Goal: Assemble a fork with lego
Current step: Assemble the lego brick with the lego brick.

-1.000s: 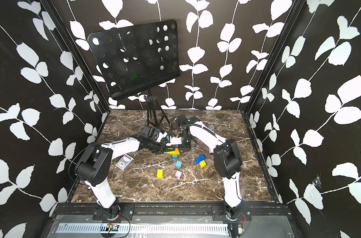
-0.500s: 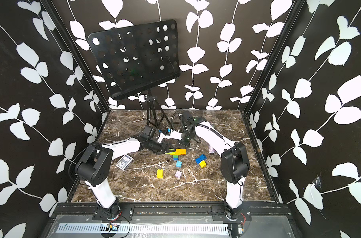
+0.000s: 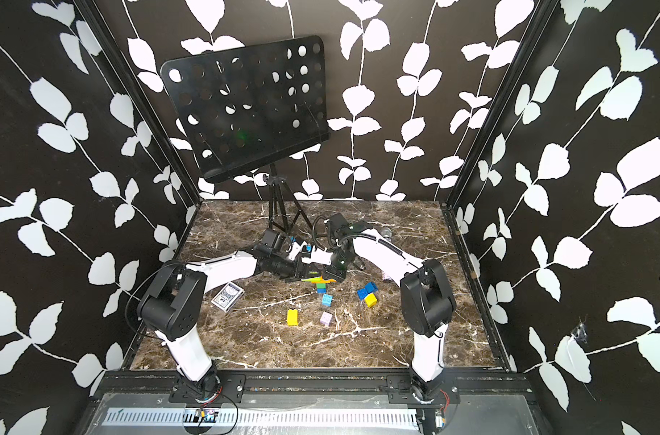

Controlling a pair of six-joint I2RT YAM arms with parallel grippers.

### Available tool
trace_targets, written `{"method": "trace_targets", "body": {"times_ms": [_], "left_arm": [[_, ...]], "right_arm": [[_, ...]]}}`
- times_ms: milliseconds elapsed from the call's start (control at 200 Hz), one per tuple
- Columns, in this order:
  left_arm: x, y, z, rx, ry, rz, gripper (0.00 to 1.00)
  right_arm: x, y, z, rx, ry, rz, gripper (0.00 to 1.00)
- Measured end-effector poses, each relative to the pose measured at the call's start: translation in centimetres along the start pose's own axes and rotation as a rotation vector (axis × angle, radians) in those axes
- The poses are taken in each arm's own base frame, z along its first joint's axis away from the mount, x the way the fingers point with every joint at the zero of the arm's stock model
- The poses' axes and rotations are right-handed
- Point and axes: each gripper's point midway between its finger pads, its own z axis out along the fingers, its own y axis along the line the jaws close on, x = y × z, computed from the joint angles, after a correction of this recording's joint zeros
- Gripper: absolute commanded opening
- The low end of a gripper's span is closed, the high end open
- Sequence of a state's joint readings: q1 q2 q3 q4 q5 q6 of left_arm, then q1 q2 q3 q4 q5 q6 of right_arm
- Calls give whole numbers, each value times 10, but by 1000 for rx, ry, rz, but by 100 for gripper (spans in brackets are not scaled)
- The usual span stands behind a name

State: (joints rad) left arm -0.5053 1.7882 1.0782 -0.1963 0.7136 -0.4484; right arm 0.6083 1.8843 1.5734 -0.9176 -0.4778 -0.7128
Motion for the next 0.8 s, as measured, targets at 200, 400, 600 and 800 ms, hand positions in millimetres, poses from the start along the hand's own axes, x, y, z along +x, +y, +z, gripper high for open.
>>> {"method": "trace_targets", "body": {"times_ms": [200, 400, 600, 800], "left_arm": [[0, 0, 0, -1, -1, 0, 87], [0, 0, 0, -3, -2, 1, 87], [-1, 1, 0, -9, -4, 2, 87], [0, 1, 1, -11, -1, 4, 87]], "right_arm": [[5, 3, 5, -12, 30, 10, 0], [9, 5, 14, -32, 56, 21, 0], [-1, 4, 7, -22, 16, 32, 0], [-14, -7, -10, 34, -42, 28, 0]]}}
